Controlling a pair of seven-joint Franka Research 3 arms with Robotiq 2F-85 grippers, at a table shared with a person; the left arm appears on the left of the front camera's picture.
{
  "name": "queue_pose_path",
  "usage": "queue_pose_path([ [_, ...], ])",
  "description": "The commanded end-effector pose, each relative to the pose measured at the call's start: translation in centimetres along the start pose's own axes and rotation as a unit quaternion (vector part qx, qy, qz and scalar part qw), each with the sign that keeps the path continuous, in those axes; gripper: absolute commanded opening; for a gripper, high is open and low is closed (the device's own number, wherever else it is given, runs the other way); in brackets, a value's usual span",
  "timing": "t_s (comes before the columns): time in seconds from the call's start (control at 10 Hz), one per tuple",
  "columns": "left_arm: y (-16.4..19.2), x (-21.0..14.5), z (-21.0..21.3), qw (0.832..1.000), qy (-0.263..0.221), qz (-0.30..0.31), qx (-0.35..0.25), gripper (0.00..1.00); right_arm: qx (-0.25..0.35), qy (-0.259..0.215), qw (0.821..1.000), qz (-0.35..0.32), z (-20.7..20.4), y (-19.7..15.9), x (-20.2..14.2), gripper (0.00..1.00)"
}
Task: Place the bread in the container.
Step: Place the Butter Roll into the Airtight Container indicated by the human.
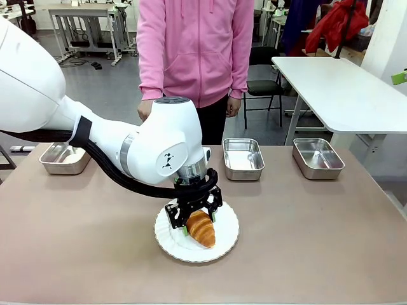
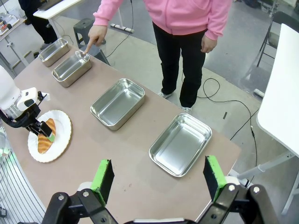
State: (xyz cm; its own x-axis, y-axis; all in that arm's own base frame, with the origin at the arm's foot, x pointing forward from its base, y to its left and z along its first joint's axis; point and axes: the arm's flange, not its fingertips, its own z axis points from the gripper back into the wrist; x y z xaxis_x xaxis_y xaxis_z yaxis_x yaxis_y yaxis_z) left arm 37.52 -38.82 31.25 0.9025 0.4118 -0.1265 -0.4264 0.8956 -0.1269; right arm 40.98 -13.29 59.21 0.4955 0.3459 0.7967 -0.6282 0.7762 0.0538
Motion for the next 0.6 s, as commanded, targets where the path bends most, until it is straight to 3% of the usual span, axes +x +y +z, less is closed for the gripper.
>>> queue_pose_path([
  [0.0, -0.20, 0.24, -0.21, 1.000, -0.003, -0.004, 0.008, 0.60, 0.006, -0.012, 1.000, 0.010, -0.08, -0.15, -0.11, 1.00],
  [0.1, -0.12, 0.29, -0.35, 1.000, -0.002, -0.004, 0.010, 0.74, 0.006, -0.012, 1.000, 0.010, -0.08, -0.15, -0.11, 1.00],
  [0.2, -0.07, 0.30, -0.36, 1.000, -0.002, -0.003, 0.012, 0.41, 0.006, -0.012, 1.000, 0.010, -0.08, -0.15, -0.11, 1.00],
  [0.3, -0.12, 0.58, -0.04, 1.000, -0.018, 0.007, 0.000, 0.55, 0.006, -0.012, 1.000, 0.010, -0.08, -0.15, -0.11, 1.00],
  [0.5, 0.05, 0.13, -0.12, 1.000, 0.001, 0.001, 0.002, 0.55, 0.006, -0.012, 1.000, 0.010, -0.08, -0.15, -0.11, 1.00],
])
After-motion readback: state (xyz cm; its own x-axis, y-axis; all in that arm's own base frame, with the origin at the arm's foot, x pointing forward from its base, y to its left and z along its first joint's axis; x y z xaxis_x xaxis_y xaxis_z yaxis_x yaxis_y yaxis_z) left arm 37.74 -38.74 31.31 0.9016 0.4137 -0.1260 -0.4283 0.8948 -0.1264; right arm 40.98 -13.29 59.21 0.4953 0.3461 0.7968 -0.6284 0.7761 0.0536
